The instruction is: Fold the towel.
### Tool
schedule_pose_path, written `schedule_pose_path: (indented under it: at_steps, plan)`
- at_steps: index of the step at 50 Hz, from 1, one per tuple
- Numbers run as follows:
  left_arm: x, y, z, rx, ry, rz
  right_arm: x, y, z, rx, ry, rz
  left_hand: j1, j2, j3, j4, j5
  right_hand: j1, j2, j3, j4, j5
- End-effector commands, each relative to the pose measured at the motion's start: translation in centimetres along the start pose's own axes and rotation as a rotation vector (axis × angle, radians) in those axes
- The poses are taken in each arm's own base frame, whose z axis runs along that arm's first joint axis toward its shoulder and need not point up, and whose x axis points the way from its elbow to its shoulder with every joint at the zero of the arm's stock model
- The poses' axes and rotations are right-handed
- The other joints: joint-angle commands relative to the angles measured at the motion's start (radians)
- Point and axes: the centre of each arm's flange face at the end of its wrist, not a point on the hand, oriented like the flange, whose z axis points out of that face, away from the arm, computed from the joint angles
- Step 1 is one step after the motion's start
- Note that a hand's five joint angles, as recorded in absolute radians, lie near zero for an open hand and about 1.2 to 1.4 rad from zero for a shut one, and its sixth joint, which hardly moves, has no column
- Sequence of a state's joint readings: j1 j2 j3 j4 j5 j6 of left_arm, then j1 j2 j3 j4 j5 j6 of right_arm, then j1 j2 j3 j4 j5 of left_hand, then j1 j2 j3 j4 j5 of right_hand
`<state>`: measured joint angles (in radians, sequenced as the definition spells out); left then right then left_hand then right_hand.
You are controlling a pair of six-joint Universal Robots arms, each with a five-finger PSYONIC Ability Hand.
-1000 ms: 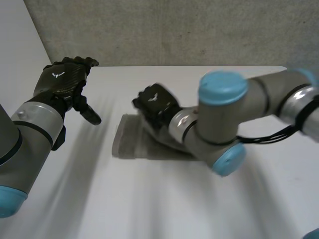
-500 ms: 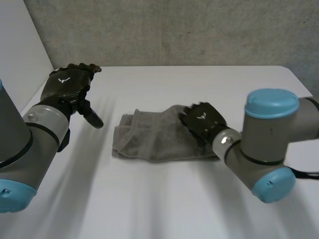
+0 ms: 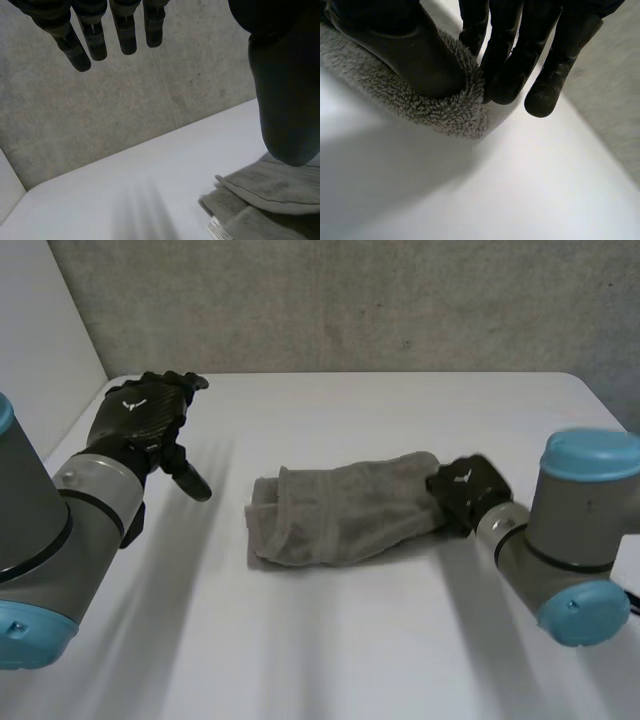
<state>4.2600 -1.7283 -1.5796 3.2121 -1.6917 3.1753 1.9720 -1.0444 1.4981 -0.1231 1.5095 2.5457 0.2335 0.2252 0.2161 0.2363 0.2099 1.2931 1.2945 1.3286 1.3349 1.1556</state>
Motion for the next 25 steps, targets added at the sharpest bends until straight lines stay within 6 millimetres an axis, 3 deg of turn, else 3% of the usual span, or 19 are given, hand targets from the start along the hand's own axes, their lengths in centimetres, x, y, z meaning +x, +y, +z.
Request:
schedule_pose_path:
  at_steps: [1, 2, 3, 5, 6, 8, 9, 11, 17, 18, 19, 20, 21, 22, 25]
  plan:
    - [-0.1, -1.0, 0.1, 0.033, -0.001, -0.003, 1.4, -6.0, -0.1, 0.18, 0.056, -0.118, -0.055, -0.047, -0.038, -0.058, -0.206, 0.103, 0.102, 0.068, 0.061, 0.066]
    - [0.0, -1.2, 0.1, 0.037, 0.0, -0.003, -0.3, -7.7, -0.3, 0.246, 0.0, -0.151, -0.055, -0.047, -0.038, -0.058, -0.206, 0.103, 0.102, 0.068, 0.061, 0.066]
    - [0.0, -1.2, 0.1, 0.037, 0.0, -0.003, -0.4, -7.7, -0.4, 0.247, 0.0, -0.152, -0.055, -0.047, -0.038, -0.058, -0.206, 0.103, 0.102, 0.068, 0.061, 0.066]
    - [-0.1, -1.6, 0.3, 0.051, -0.002, -0.003, -6.0, -9.7, -0.3, 0.366, -0.171, -0.216, -0.055, -0.047, -0.038, -0.058, -0.206, 0.103, 0.102, 0.068, 0.061, 0.066]
    - [-0.1, -1.6, 0.3, 0.051, -0.002, -0.003, -6.1, -9.7, -0.3, 0.367, -0.172, -0.216, -0.055, -0.047, -0.038, -0.058, -0.206, 0.103, 0.102, 0.068, 0.061, 0.066]
    - [-0.2, -2.0, 0.5, 0.063, -0.007, -0.005, -11.1, -10.1, -0.6, 0.438, -0.332, -0.274, -0.055, -0.047, -0.038, -0.058, -0.206, 0.103, 0.102, 0.068, 0.061, 0.066]
    - [-0.2, -2.0, 0.5, 0.063, -0.007, -0.005, -11.1, -10.1, -0.6, 0.439, -0.332, -0.275, -0.055, -0.047, -0.038, -0.058, -0.206, 0.103, 0.102, 0.068, 0.061, 0.066]
    - [-0.2, -2.3, 0.7, 0.072, -0.009, -0.006, -13.8, -9.7, -1.2, 0.454, -0.436, -0.318, -0.055, -0.047, -0.038, -0.058, -0.206, 0.103, 0.102, 0.068, 0.061, 0.066]
    - [0.0, -2.7, 1.1, 0.087, -0.006, -0.011, -14.2, -9.8, -1.3, 0.44, -0.458, -0.29, -0.055, -0.047, -0.038, -0.058, -0.206, 0.103, 0.102, 0.068, 0.061, 0.066]
    - [0.0, -2.7, 1.2, 0.087, -0.005, -0.012, -14.0, -9.7, -1.4, 0.418, -0.454, -0.246, -0.055, -0.047, -0.038, -0.058, -0.206, -0.227, -0.229, -0.263, -0.269, -0.264]
    - [0.1, -2.6, 1.4, 0.083, -0.002, -0.01, -13.4, -9.7, -1.3, 0.385, -0.443, -0.174, -0.055, -0.047, -0.038, -0.058, -0.206, -0.794, -0.796, -0.83, -0.836, -0.831]
    - [0.1, -2.6, 1.4, 0.083, -0.001, -0.01, -13.4, -9.7, -1.3, 0.385, -0.442, -0.173, -0.055, -0.047, -0.038, -0.058, -0.206, -0.8, -0.801, -0.836, -0.842, -0.837]
    - [0.2, -2.4, 1.6, 0.08, 0.0, -0.01, -12.2, -9.9, -1.4, 0.355, -0.417, -0.09, -0.055, -0.047, -0.038, -0.058, -0.206, -1.119, -1.12, -1.154, -1.16, -1.156]
    - [0.3, -2.2, 2.0, 0.074, 0.003, -0.009, -10.7, -10.3, -1.6, 0.328, -0.383, 0.007, -0.055, -0.047, -0.038, -0.058, -0.206, -1.119, -1.12, -1.154, -1.16, -1.156]
    - [0.6, -2.0, 2.3, 0.068, 0.008, -0.009, -9.2, -10.6, -2.1, 0.31, -0.354, 0.105, -0.055, -0.047, -0.038, -0.058, -0.206, -1.119, -1.12, -1.154, -1.16, -1.156]
